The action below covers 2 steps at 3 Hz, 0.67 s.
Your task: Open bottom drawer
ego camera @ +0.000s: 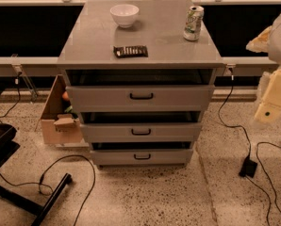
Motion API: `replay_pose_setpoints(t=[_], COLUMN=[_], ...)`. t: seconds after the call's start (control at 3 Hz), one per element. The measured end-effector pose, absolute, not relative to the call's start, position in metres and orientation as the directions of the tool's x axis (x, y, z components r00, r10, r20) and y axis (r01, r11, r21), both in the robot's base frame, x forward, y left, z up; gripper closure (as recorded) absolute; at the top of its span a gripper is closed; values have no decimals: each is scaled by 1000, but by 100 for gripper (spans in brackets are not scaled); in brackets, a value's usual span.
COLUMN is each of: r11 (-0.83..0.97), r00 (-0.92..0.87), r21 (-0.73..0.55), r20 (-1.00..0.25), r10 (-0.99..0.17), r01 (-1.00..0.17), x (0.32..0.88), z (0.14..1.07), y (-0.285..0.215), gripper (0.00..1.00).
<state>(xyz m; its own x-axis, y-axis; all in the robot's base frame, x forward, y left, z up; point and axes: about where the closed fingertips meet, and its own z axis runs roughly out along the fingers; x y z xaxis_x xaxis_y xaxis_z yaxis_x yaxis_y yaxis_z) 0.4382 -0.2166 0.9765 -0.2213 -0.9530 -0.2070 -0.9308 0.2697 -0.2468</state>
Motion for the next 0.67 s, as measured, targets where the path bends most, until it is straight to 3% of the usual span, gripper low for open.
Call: replay_pose_setpoints(t=[0.67], r11=[254], r00=[-210], r21=[-291], r20=[-175], r10=[-962], r01=[-922], x=[448], z=[948], y=[-213], gripper=[0])
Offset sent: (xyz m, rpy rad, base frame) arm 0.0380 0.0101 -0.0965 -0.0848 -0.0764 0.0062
